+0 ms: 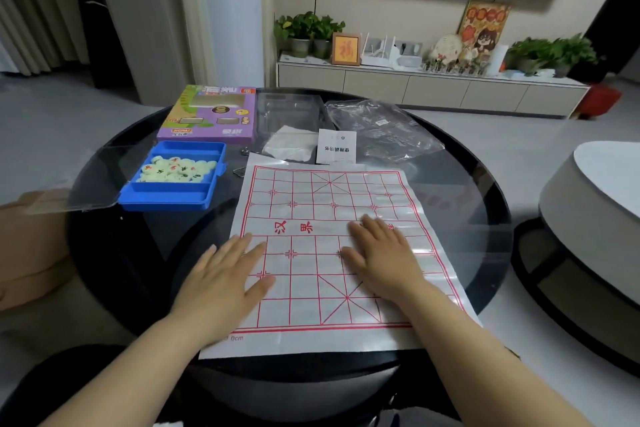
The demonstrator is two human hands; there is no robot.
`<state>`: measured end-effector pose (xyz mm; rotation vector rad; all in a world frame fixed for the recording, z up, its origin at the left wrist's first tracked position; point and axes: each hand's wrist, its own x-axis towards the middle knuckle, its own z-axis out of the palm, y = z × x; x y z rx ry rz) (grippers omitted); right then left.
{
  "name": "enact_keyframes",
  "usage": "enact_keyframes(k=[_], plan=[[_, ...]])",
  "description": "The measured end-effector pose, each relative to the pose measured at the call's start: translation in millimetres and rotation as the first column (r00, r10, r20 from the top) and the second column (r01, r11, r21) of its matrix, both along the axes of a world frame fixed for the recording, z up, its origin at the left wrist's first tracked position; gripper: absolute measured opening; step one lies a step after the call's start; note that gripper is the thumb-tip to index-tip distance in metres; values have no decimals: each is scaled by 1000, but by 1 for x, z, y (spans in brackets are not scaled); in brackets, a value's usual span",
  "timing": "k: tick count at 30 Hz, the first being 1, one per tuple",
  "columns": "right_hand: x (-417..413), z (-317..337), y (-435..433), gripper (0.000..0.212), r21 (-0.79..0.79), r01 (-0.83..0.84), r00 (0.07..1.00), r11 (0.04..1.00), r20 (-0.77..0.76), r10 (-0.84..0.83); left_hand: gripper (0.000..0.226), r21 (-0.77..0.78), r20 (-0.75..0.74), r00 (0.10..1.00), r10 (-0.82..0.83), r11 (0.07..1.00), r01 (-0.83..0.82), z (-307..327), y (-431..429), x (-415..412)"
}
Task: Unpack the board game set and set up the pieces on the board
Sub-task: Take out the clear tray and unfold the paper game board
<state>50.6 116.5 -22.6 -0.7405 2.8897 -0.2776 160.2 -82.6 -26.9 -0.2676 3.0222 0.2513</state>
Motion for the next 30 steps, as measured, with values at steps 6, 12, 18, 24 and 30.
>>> enact_keyframes(k=[6, 12, 18, 24, 30], plan=[[-8, 5, 55, 57, 73, 136, 990, 988, 28, -139, 63, -35, 64, 998, 21, 999, -19, 3, -1, 2], [-21, 21, 41, 40, 105, 171, 985, 980, -48, -167, 35, 86, -203, 978, 39, 996, -22, 31, -3, -36], [-59, 23, -22, 45, -70, 11, 996, 998, -87, -17, 58, 141, -90, 996, 10, 990, 3, 12, -3, -114], [-103, -3, -62, 55, -46, -45, 999, 998, -4, 45, 61, 36, -24, 998, -64, 997, 65, -5, -11, -128], [-144, -1, -26, 56, -12, 108, 994, 994, -22, -109, 62, 18, 18, 999, -47, 999, 46, -6, -12, -129]])
